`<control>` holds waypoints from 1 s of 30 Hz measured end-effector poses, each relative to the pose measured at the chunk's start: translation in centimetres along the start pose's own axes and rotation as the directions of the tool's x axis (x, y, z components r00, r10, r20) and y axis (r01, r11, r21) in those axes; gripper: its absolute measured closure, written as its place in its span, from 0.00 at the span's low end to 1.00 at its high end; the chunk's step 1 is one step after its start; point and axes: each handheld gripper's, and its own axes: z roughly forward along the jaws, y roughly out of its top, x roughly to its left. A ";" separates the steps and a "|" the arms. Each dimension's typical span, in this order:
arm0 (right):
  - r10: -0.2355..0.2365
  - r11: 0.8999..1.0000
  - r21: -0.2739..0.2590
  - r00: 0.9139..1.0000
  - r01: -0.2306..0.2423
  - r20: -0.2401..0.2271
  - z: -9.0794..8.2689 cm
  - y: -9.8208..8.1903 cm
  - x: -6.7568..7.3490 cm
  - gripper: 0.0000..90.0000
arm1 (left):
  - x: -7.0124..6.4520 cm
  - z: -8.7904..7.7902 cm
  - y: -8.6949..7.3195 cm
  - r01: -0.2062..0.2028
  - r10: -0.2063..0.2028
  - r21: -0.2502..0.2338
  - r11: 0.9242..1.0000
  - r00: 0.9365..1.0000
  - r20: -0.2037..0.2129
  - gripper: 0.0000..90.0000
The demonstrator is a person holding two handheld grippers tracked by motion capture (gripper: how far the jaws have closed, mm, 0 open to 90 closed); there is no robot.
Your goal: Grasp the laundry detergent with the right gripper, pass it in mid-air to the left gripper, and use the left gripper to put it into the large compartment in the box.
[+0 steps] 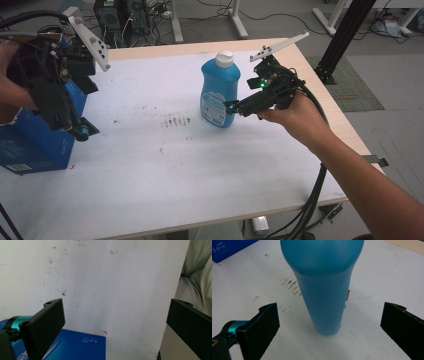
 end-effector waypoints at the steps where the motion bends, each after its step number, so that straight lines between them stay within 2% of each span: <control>1: 0.004 1.000 -0.012 1.000 -0.004 0.001 0.5 0.1 0.0 0.01 | 0.0 0.0 0.0 0.000 0.000 -0.001 1.000 1.000 -0.001 0.02; 11: -0.003 0.999 -0.036 1.000 0.003 0.006 2.1 0.3 0.3 0.02 | 0.1 0.1 -0.1 0.002 -0.002 -0.001 1.000 1.000 0.002 0.02; 19: -0.003 0.997 -0.082 1.000 0.004 0.008 3.2 0.1 0.3 0.04 | 0.2 0.1 -0.1 0.003 -0.003 -0.004 1.000 1.000 0.002 0.02; 24: 0.019 0.995 -0.099 1.000 -0.018 0.008 3.7 -0.1 -0.1 0.08 | 0.2 0.1 -0.1 0.002 -0.002 -0.002 1.000 1.000 0.004 0.02; 26: 0.012 0.994 -0.108 1.000 -0.013 -0.006 3.7 -0.2 -0.1 0.17 | 0.2 0.1 -0.2 0.007 -0.007 -0.004 1.000 1.000 0.006 0.02; 30: 0.005 0.993 -0.116 1.000 -0.007 -0.011 3.8 -0.3 -0.1 0.17 | 0.2 0.2 -0.2 0.006 -0.006 -0.004 1.000 1.000 0.005 0.02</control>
